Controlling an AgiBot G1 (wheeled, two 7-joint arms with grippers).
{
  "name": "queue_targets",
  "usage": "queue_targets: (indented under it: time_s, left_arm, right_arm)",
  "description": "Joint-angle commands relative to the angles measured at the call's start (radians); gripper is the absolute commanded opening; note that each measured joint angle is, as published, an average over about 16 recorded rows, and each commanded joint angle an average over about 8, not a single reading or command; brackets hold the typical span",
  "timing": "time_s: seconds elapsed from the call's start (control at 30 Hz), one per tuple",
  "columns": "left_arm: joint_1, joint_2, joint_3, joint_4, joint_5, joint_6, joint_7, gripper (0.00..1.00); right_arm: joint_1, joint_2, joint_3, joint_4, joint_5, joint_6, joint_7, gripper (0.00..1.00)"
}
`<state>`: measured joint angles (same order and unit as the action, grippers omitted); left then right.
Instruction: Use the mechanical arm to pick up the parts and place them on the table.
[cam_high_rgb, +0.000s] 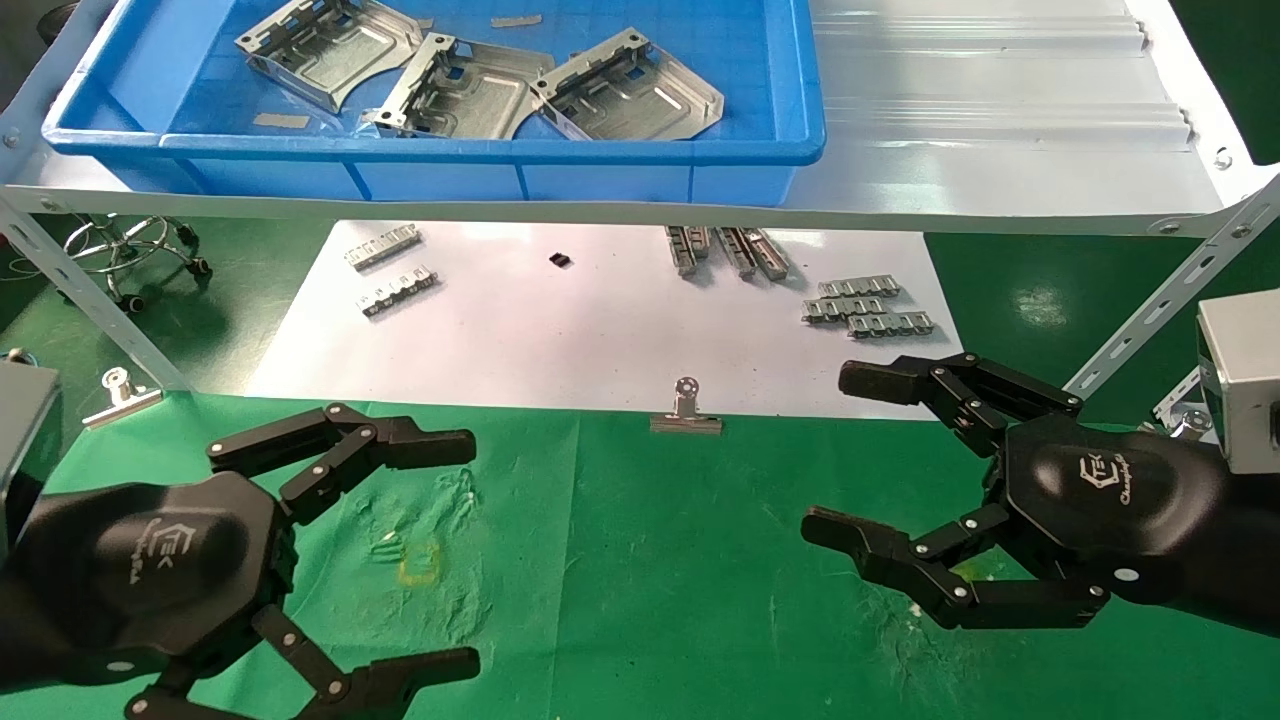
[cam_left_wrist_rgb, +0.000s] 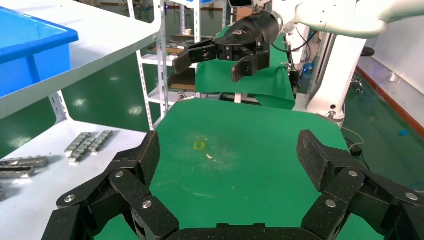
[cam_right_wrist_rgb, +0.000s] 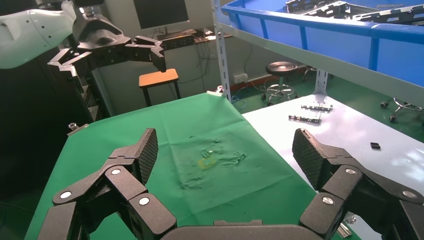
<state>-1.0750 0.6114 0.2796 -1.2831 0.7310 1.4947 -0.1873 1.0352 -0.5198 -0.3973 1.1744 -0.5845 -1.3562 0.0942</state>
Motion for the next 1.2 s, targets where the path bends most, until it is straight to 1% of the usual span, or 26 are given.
queue_targets:
  time_s: [0.03, 0.47, 0.73, 0.93, 1.2]
  left_arm:
    - [0.0, 0.0, 0.0, 0.0, 0.0, 0.0, 0.0, 1.0]
    - [0.0, 0.0, 0.0, 0.0, 0.0, 0.0, 0.0, 1.0]
    - [0.0, 0.0, 0.0, 0.002, 0.001, -0.003, -0.001, 1.0]
    - [-0.023, 0.029, 0.0, 0.022, 0.017, -0.057, -0.004, 1.0]
    - [-0.125, 0.122, 0.014, 0.105, 0.079, -0.158, 0.016, 1.0]
  right_arm:
    - [0.0, 0.0, 0.0, 0.0, 0.0, 0.0, 0.0, 1.0]
    - [0.0, 0.0, 0.0, 0.0, 0.0, 0.0, 0.0, 1.0]
    - [0.0, 0.0, 0.0, 0.0, 0.0, 0.0, 0.0, 0.0]
    - [0.0, 0.0, 0.0, 0.0, 0.0, 0.0, 0.0, 0.0]
    - [0.0, 0.0, 0.0, 0.0, 0.0, 0.0, 0.0, 0.0]
